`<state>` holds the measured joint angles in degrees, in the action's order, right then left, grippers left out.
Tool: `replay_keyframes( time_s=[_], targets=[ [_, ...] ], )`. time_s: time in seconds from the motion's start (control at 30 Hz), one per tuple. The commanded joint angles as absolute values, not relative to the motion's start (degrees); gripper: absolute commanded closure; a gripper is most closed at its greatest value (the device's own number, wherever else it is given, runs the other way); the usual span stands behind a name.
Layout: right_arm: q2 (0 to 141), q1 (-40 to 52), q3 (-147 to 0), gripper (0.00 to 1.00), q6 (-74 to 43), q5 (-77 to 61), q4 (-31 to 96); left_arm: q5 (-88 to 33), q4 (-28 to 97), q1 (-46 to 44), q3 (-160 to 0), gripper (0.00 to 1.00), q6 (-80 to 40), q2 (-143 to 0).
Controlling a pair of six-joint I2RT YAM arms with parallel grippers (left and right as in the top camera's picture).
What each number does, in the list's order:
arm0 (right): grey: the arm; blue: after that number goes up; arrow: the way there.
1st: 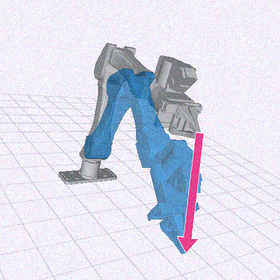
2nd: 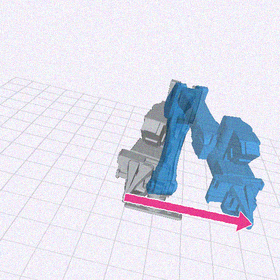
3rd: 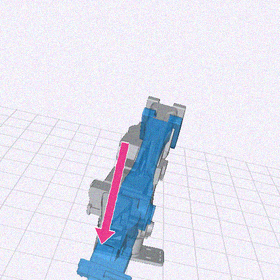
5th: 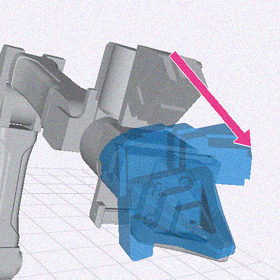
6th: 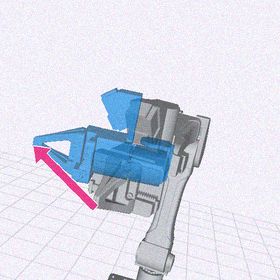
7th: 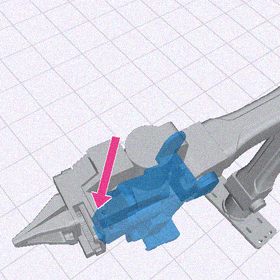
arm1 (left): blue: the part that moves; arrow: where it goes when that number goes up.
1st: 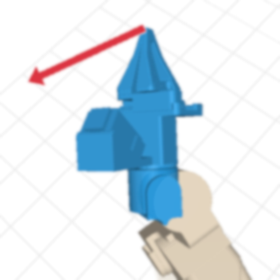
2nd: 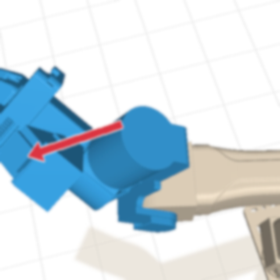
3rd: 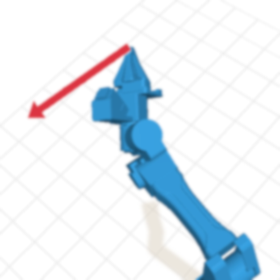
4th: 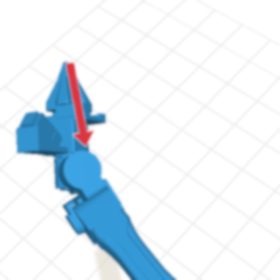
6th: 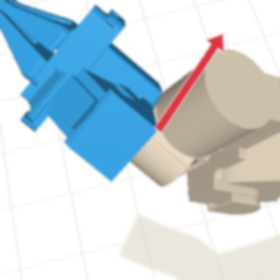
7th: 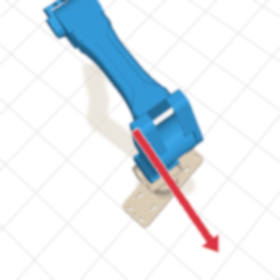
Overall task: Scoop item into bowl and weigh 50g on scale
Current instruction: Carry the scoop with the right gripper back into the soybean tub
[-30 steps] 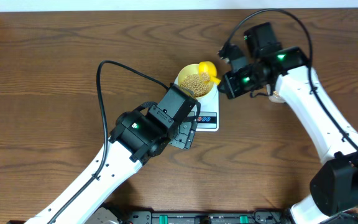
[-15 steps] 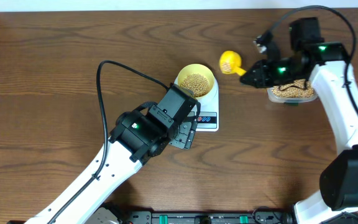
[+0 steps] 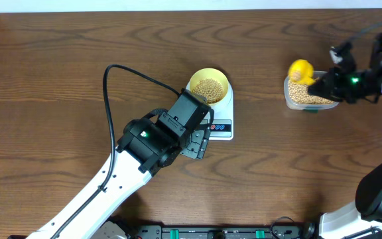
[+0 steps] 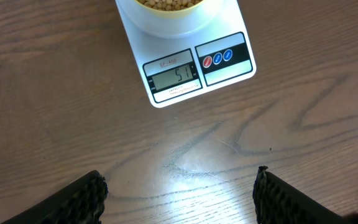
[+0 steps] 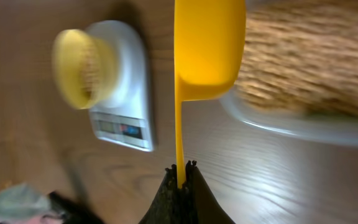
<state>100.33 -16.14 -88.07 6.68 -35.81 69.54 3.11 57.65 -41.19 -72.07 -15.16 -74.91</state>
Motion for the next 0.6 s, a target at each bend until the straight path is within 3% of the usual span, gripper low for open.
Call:
replay_keyframes(
  time_s=[0.0,0.57],
  targets=[
    [98.83,-17.74,-89.25,0.99,8.23,-27.88,70.08,3.05,57.78,-41.06,-73.19,0.22,-14.70,-75.13],
    [98.83,-12.80,-89.25,0.99,5.82,-13.56,67.07,3.05,57.78,-41.06,-73.19,0.22,-14.70,-75.13]
  ],
)
